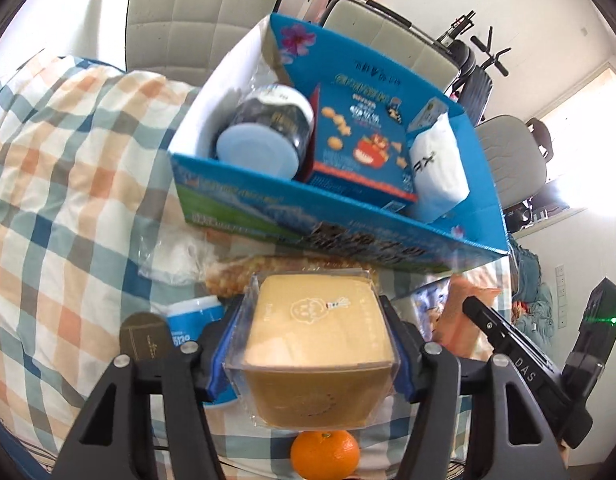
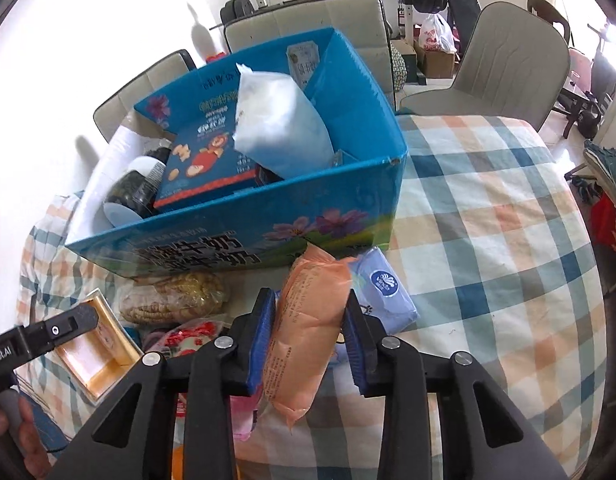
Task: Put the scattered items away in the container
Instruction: 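Grasp the cheese block with left tool while right tool grasps orange wipes pack, then place cheese block with left tool while right tool places wipes pack in box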
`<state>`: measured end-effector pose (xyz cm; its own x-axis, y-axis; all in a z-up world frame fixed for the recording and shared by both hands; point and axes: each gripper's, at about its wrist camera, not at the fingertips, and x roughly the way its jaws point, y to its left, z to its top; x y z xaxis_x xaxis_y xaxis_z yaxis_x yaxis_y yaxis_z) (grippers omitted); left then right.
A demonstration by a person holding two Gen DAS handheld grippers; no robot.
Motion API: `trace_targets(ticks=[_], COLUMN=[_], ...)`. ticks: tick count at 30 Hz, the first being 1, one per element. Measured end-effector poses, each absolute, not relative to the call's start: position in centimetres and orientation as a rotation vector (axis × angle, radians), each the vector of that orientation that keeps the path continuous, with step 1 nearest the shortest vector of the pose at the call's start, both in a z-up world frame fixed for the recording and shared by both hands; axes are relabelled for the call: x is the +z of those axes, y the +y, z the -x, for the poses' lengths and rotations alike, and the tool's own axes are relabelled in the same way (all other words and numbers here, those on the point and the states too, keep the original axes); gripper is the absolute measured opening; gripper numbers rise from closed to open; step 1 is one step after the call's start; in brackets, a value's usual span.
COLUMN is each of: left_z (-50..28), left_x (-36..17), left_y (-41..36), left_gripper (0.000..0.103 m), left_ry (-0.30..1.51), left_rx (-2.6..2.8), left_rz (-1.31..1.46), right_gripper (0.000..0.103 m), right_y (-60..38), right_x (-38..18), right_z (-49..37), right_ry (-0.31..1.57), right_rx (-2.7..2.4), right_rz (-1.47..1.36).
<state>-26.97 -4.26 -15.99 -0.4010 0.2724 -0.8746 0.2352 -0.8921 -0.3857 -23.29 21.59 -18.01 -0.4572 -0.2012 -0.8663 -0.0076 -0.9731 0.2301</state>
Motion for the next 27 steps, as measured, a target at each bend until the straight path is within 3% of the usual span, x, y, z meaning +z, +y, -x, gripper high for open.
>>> trace_targets(ticks=[5,10,12,14,17,18,20,21,27], left_z=[27.2,26.4,26.3,26.2,26.3,26.4,26.4,26.4,25.8], left_x=[-16.0,-16.5,-16.7,-16.9,-17.2,-17.3,-17.2,-17.1,-13.1], left_y=[-4.1,-3.7,-3.8,-3.9,-3.9,-4.0,-4.0,-4.0,-4.7], left_gripper=[0.063,0.063,0.063,0.063,0.063,0.063,0.063,0.063,0.063], left_ry=[-0.729,-0.715,-0.720,-0.720,-0.727,-0.731,-0.745,-0.754,-0.822], left_rx=[2.495,2.480,2.472,2.470,2.465,2.462,2.456,2.455,2.481], left_rz=[1.708,1.731,1.742,1.745,1.753,1.756,1.752,1.744,1.585], right_gripper=[0.031,0.033,0.045,0.049,0.070,0.071,0.065,0.047,0.045], right_y=[21.3,21.5,21.9,22.1,21.4,20.8,19.0,18.3,18.0], right_x=[-17.4,-20.4,-20.6,-20.7,-21.7,-22.4,-23.0,-22.8,-20.1], right_z=[24.0,25.2,25.3,25.6,26.7,27.3,28.1,28.3,26.8], right_ry=[-0.256,-0.287,-0.315,-0.396,-0.481,-0.466,-0.299,-0.219,-0.139], right_rx=[-2.559,-2.454,-2.487,-2.462,-2.379,-2.350,-2.377,-2.399,-2.453], right_rz=[-1.569,-1.688,-1.658,-1.642,-1.685,-1.718,-1.758,-1.752,-1.671])
